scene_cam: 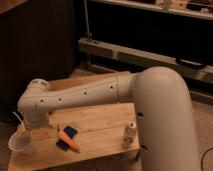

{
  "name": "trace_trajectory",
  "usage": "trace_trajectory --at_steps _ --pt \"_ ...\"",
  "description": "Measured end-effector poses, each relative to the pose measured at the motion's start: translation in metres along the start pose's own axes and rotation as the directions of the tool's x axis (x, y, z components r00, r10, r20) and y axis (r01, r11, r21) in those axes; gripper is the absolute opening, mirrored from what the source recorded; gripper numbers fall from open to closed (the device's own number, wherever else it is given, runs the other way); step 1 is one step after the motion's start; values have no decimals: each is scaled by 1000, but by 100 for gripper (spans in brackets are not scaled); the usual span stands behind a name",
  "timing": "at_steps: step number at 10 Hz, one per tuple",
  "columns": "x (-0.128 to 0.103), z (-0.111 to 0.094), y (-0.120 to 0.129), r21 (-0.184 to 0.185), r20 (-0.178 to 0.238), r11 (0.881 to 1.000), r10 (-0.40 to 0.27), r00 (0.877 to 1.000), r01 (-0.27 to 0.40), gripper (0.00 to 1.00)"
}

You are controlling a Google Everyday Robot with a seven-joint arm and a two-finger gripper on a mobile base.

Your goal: Place the ceramic cup in the ceramic bowl

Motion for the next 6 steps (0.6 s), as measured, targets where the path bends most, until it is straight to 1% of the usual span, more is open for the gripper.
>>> trace_trajectory --at_steps 1,3,5,6 --pt "-2 2 0 -13 -2 1000 5 1000 -5 80" --pt "1 11 1 -51 -4 999 17 1000 -18 80" --pt "11 20 1 -90 -9 995 31 999 -32 80" --pt "16 23 1 -98 -7 994 37 999 -37 80"
